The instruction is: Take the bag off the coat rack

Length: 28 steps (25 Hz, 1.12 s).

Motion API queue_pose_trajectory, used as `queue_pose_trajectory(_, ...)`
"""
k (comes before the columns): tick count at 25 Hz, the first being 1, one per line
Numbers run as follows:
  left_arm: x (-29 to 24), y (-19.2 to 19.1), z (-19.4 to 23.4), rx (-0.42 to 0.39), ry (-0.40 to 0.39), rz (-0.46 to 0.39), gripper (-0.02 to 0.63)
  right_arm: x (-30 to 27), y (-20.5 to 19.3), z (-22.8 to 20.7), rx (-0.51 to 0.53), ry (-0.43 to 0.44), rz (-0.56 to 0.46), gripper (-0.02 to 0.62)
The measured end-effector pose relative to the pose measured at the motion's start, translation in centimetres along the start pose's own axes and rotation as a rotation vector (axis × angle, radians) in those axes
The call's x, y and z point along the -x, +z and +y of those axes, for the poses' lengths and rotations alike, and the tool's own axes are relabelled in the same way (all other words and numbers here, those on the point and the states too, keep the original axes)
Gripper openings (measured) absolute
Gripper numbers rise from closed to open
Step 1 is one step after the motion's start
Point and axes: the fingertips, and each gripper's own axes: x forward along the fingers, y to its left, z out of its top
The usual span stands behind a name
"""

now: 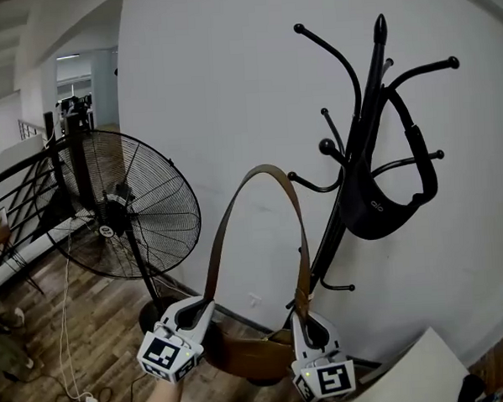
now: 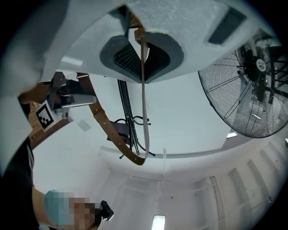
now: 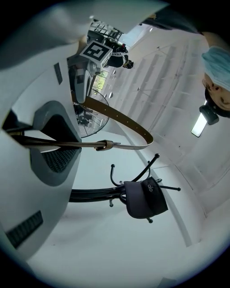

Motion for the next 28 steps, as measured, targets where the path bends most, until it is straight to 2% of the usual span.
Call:
queue_pose_trajectory(8, 3.5, -3.3, -2.2, 0.042, 0.069, 0.104, 0.018, 1.7, -3.7, 1.2, -0.088, 0.065, 0.052, 0.028)
queue_pose_trajectory(11, 4.7, -4.3, -3.0, 0.035, 0.086, 0.114, 0.018, 2.5, -4.7, 1.9, -0.09, 0.092, 0.091, 0.028)
queue_pose_trajectory(13, 5.6, -5.1, -3.6, 0.065, 0.108, 0.14, 0.018, 3.1, -5.6, 2.3, -0.096, 0.112, 0.107, 0.028)
queue_pose_trajectory(19, 8.1, -5.8, -5.1, 0.129, 0.162, 0.161, 0.018, 4.8, -8.0, 3.5, -0.131, 0.158, 0.162, 0.028)
queue_pose_trajectory(28, 11.5, -8.8, -6.5, 0.157, 0.221, 0.199, 0.018, 6.4, -11.2, 5.9, -0.164, 0.233, 0.232, 0.027)
